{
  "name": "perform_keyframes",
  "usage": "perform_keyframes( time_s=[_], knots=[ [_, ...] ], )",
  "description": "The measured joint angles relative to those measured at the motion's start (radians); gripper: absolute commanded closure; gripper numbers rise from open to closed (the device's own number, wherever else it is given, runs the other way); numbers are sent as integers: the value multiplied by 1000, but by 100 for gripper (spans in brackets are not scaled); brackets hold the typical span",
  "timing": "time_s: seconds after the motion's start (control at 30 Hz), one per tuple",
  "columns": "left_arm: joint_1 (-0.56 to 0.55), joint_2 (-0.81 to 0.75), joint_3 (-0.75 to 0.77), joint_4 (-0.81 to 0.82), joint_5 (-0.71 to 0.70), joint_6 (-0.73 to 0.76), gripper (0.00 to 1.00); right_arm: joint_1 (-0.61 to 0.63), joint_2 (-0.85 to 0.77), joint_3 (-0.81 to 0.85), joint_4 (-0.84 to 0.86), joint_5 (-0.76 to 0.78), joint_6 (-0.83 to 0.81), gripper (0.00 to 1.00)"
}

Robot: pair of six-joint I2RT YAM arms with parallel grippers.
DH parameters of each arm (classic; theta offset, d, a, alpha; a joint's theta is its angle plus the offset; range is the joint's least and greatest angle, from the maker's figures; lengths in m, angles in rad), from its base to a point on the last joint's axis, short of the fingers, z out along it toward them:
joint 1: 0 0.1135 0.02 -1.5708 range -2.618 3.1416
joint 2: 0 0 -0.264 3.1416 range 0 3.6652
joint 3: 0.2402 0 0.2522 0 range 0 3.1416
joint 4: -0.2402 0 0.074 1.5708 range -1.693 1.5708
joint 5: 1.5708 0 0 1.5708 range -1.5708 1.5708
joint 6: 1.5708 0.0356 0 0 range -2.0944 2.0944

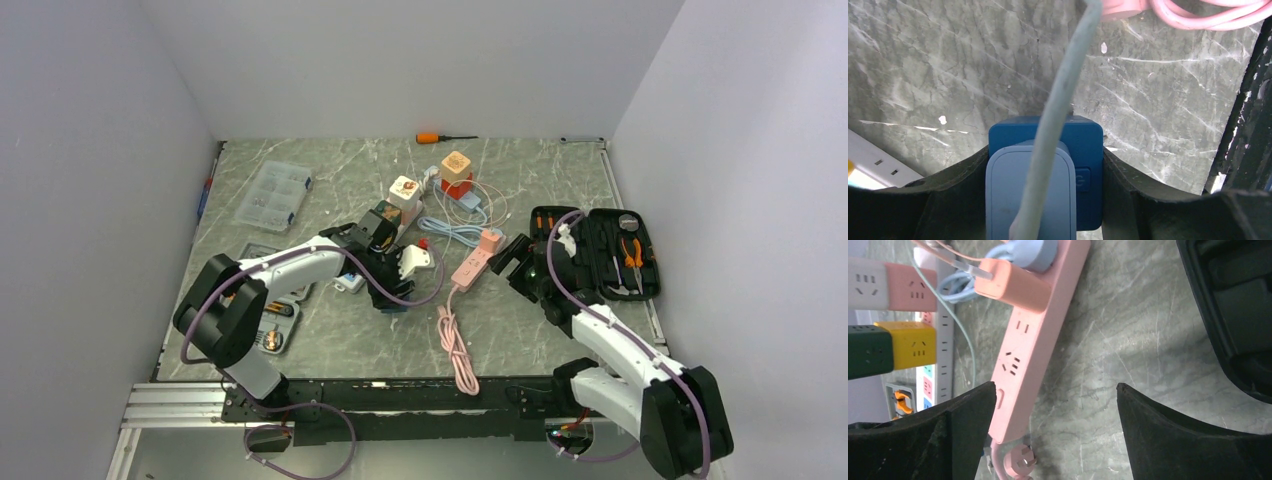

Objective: Pull the plug off the socket
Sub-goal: Place the plug at the center of the board.

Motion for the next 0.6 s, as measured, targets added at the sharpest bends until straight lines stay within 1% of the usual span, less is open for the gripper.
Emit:
perform_keyframes(
  time_s=[0.07, 0.1, 0.13, 0.17, 0.2, 0.43, 0.5, 0.6],
  knots=[
    [0, 6, 4, 0, 1, -5, 36, -7, 34, -13, 23, -25, 8, 8],
    [0, 12, 9, 0, 3, -8, 30, -11, 52, -17, 37, -40, 13, 7],
    [0, 18, 14, 0, 4, -14, 14, -16, 74, -20, 51, -53, 19, 7],
    [0, 25, 20, 1, 4, -21, 3, -20, 93, -22, 68, -68, 24, 7],
    [0, 31, 23, 8, 3, -24, 1, -24, 114, -22, 85, -80, 29, 7],
    [-2, 27, 18, 12, 3, -90, 1, -52, 287, -22, 298, -192, 91, 8],
    [-2, 6, 18, 5, 5, -112, 1, -53, 354, -22, 360, -223, 113, 10],
    [-2, -35, 19, -11, 10, -136, 1, -53, 439, -15, 463, -262, 151, 15]
  ],
)
